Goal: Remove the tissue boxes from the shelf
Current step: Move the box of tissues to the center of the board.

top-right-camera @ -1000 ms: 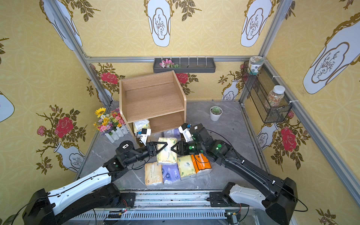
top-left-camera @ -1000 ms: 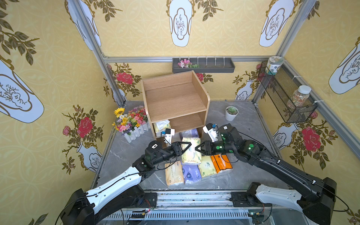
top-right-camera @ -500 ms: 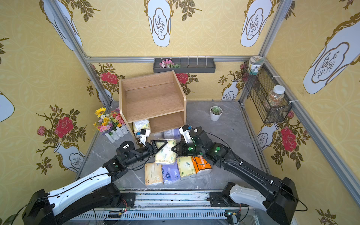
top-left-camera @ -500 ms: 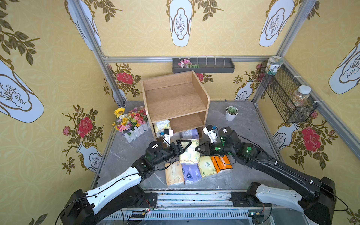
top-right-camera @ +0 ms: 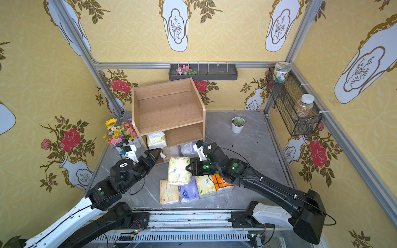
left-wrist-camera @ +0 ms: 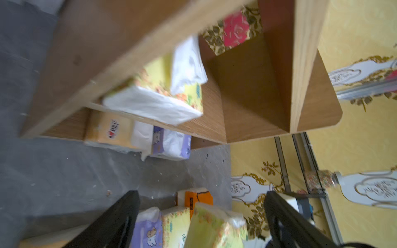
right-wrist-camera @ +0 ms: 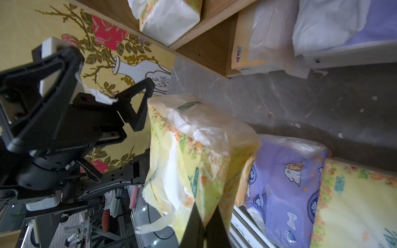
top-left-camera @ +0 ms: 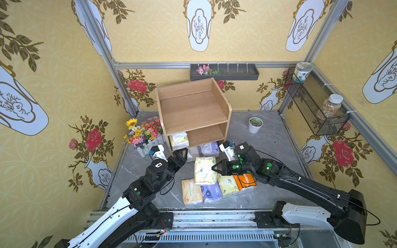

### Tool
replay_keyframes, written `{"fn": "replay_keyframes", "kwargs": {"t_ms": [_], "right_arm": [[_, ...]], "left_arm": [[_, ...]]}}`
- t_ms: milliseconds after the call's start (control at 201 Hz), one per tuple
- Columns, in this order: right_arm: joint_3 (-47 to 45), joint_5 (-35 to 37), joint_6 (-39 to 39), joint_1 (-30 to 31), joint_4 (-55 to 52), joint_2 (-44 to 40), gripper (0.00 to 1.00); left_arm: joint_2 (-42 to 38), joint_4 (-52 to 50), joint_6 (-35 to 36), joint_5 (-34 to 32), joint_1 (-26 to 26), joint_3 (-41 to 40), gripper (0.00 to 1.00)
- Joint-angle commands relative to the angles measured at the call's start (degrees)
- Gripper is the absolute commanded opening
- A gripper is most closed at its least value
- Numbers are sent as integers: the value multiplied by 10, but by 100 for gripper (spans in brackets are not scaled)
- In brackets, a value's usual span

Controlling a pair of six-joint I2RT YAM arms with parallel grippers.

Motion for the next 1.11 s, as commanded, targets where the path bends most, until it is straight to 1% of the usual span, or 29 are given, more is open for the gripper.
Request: {"fn": "replay_keyframes", "kwargs": {"t_ms": [0,100,189,393,433,453,543,628,652,767,936,1001,1106], "right_arm": [[12,28,17,42,62,32,0],[14,37,31,77,98,69,0],[30,52,35,101,108,101,0],[62,90,52,136,104,166,0],[70,96,56,141,104,182,0],[76,98,59,143,103,190,0],[98,103,64,155,104,227,0],[113,113,65,167,110,255,0],[118,114,67,169,111,263,0],[136,123,78,178,122,302,0],[183,134,94,189,123,370,0],[200,134,101,189,117,394,0],[224,137,106,189,103,423,0]], "left_arm": [[-21,-107,2,-109,4,17,96],[-28,-120,17,-117,16,28,97],[-28,-124,16,-118,24,31,97],[-44,-133,-14,-146,30,8,96],[-50,-124,-16,-138,38,-2,97],[-55,-113,-12,-128,46,-9,97],[-66,-58,8,-38,105,-35,97],[-54,-49,23,32,171,-41,98],[-49,-48,28,51,203,-40,98],[-39,-35,44,116,277,-47,99],[-41,-34,47,149,348,-53,99],[-45,-37,44,150,358,-53,99],[-54,-38,43,153,359,-53,99]]}}
